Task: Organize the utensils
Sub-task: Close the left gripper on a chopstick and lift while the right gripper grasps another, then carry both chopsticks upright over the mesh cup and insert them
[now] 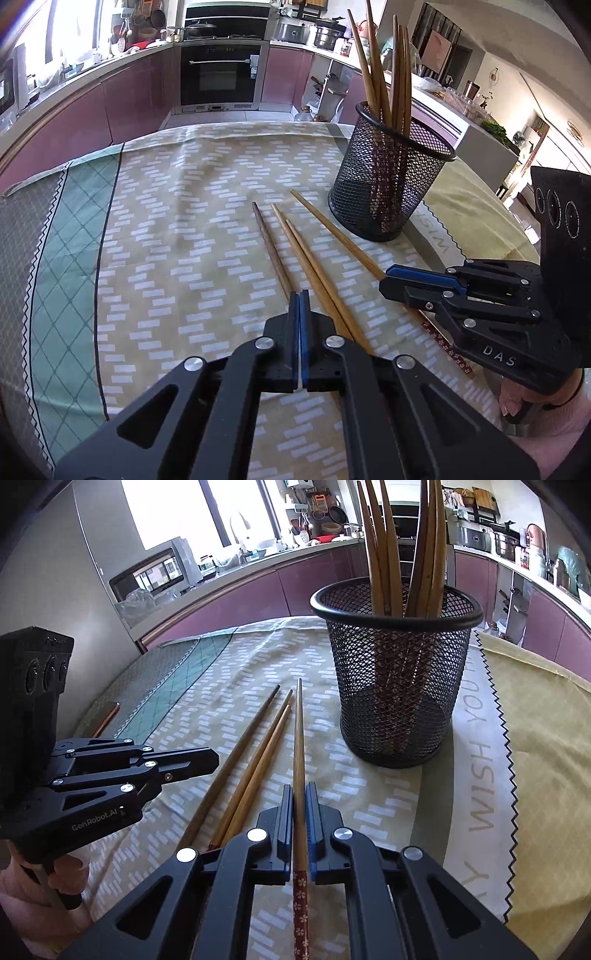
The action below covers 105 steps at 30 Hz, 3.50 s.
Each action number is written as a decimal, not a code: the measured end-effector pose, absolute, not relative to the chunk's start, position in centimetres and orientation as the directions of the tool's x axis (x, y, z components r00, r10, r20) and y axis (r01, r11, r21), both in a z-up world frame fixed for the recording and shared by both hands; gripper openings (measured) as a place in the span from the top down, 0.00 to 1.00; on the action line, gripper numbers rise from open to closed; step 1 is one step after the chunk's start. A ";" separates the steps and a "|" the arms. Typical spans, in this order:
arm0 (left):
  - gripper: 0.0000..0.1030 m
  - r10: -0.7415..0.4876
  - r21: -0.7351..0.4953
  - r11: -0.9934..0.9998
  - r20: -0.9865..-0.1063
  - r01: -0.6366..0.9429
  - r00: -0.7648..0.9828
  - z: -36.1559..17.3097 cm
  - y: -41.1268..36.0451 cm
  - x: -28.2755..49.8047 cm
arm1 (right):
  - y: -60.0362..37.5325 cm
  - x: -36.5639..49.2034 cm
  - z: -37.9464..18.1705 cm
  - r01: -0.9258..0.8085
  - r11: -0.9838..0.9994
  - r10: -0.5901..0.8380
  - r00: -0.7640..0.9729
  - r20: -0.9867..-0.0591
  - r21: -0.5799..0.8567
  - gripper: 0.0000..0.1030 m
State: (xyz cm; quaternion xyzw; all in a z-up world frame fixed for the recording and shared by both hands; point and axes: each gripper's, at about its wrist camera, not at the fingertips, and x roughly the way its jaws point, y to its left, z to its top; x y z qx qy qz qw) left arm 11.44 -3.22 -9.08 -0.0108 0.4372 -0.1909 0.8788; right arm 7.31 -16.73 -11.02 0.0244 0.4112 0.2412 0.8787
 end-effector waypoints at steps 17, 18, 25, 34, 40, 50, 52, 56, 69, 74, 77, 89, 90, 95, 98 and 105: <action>0.92 -0.276 -0.117 0.945 -0.786 0.305 0.554 -10.2 -4.5 12.6 | -16.3 7.0 -10.9 -0.416 0.877 0.453 0.550 -0.702 0.240 0.94; 0.93 -0.279 -0.122 0.945 -0.783 0.302 0.556 -10.1 -4.5 12.4 | -16.3 6.9 -10.8 -0.419 0.876 0.456 0.552 -0.698 0.241 0.94; 0.93 -0.308 -0.142 0.939 -0.755 0.314 0.579 -8.6 -3.6 11.2 | -16.9 6.3 -9.6 -0.440 0.862 0.486 0.568 -0.664 0.253 0.95; 0.93 -0.403 -0.215 0.907 -0.687 0.361 0.604 -5.0 -2.1 9.5 | -18.5 5.1 -7.2 -0.474 0.830 0.547 0.584 -0.600 0.295 0.95; 0.93 -0.479 -0.266 0.873 -0.634 0.410 0.608 -2.6 -1.6 8.6 | -19.8 4.5 -5.3 -0.478 0.822 0.564 0.616 -0.550 0.308 0.95; 0.93 -0.560 -0.334 0.827 -0.556 0.452 0.614 0.2 -0.4 7.4 | -21.2 3.9 -3.7 -0.476 0.818 0.575 0.647 -0.501 0.324 0.94; 0.93 -0.565 -0.338 0.824 -0.546 0.455 0.618 0.5 -0.3 7.3 | -21.3 3.8 -3.5 -0.476 0.818 0.575 0.651 -0.495 0.324 0.94; 0.93 -0.574 -0.345 0.818 -0.529 0.460 0.625 0.9 -0.4 7.3 | -21.4 3.8 -3.2 -0.475 0.818 0.575 0.659 -0.485 0.325 0.94; 0.93 -0.554 -0.287 0.830 -0.527 0.478 0.644 1.5 -2.9 7.7 | -21.9 4.0 -2.4 -0.472 0.823 0.568 0.677 -0.468 0.316 0.94; 0.93 -0.557 -0.282 0.828 -0.524 0.485 0.645 1.5 -3.2 7.9 | -22.3 4.0 -2.1 -0.468 0.828 0.561 0.685 -0.464 0.310 0.94; 0.93 -0.558 -0.279 0.827 -0.519 0.488 0.648 1.7 -3.2 7.9 | -22.4 3.9 -1.8 -0.467 0.830 0.558 0.692 -0.458 0.306 0.94; 0.93 -0.567 -0.274 0.822 -0.472 0.499 0.675 3.5 -3.0 8.4 | -23.4 3.8 -0.1 -0.458 0.845 0.535 0.729 -0.428 0.277 0.94; 0.93 -0.568 -0.275 0.822 -0.467 0.500 0.678 3.7 -3.0 8.5 | -23.5 3.9 0.1 -0.456 0.846 0.533 0.733 -0.424 0.275 0.94; 0.93 -0.572 -0.272 0.819 -0.446 0.505 0.688 4.6 -3.0 8.8 | -24.1 4.1 0.9 -0.446 0.853 0.521 0.751 -0.405 0.270 0.94; 0.93 -0.571 -0.265 0.820 -0.438 0.507 0.694 5.1 -3.3 9.0 | -24.4 4.4 1.4 -0.445 0.855 0.518 0.759 -0.394 0.267 0.94; 0.93 -0.576 -0.255 0.817 -0.415 0.517 0.704 6.4 -3.9 9.7 | -24.8 4.8 2.8 -0.441 0.864 0.503 0.785 -0.362 0.242 0.95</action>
